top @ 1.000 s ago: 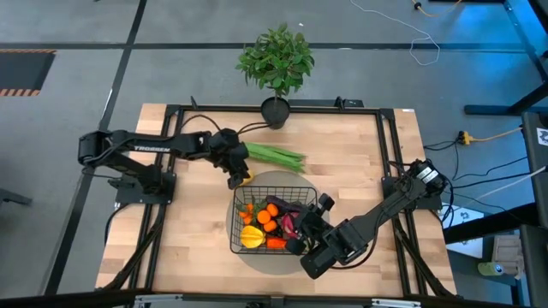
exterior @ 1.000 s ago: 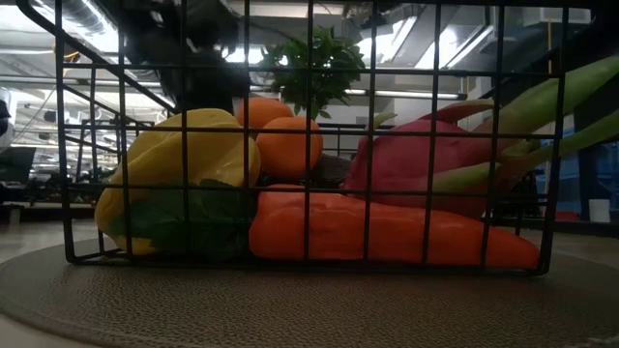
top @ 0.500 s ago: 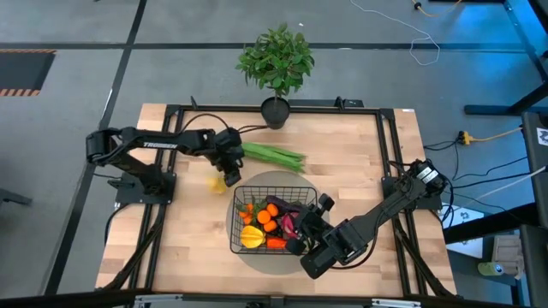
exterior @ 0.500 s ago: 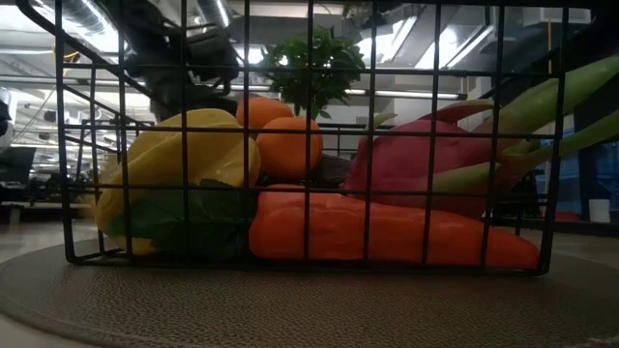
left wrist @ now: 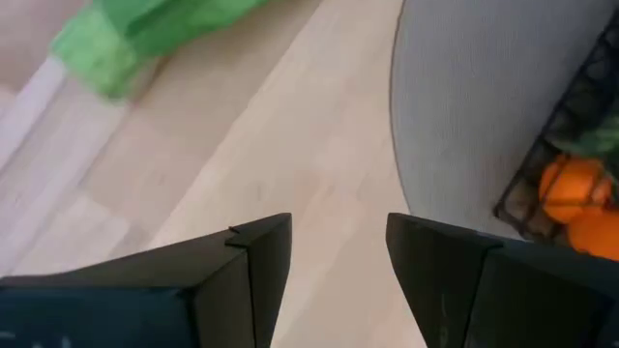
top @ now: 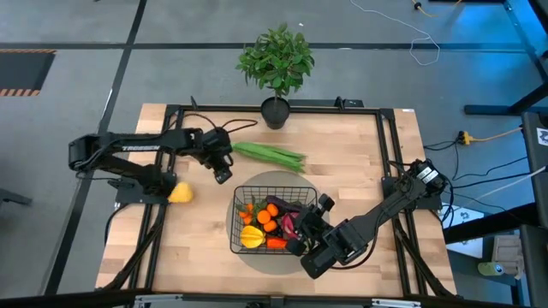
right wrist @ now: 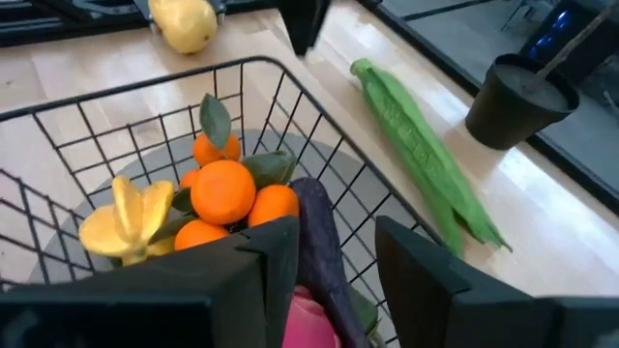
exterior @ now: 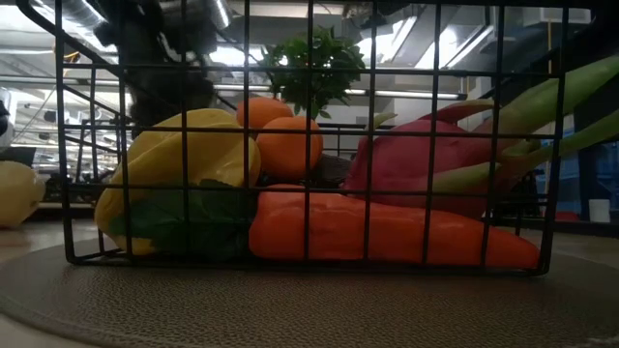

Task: Build produce basket
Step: Put the pear into the black wire basket

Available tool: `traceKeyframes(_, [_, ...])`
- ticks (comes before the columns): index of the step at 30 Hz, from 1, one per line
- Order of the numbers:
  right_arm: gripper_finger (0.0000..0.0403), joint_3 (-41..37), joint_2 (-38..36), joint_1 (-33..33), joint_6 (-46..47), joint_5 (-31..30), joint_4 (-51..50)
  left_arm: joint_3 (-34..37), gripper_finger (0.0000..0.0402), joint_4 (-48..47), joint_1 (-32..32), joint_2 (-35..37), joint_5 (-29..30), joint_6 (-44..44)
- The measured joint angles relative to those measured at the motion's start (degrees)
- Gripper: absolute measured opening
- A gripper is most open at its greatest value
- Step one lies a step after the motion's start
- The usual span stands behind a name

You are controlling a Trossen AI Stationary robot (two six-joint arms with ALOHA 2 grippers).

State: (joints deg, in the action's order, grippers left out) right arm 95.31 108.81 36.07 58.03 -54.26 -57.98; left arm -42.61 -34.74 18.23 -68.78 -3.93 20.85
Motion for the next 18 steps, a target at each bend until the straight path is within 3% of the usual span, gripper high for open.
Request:
traceKeyframes(4, [0.0136,0.0,0.0,0.0,0.0,0.6,-0.1,0.0,0.0160,-7.6,-3.9,5.1,4.9,3.1])
traceKeyframes(8, [0.0136,0.0,0.0,0.0,0.0,1.9,-0.1,0.0,0.0160,-18.7,-7.2,9.9,3.6,5.6])
traceKeyframes(13, [0.0136,0.0,0.0,0.0,0.0,1.9,0.6,0.0,0.0160,-30.8,-12.7,14.2,6.8,18.5])
traceKeyframes(18, [0.0136,0.0,0.0,0.0,0.0,1.9,0.6,0.0,0.0160,-35.4,-18.9,16.1,9.3,28.4])
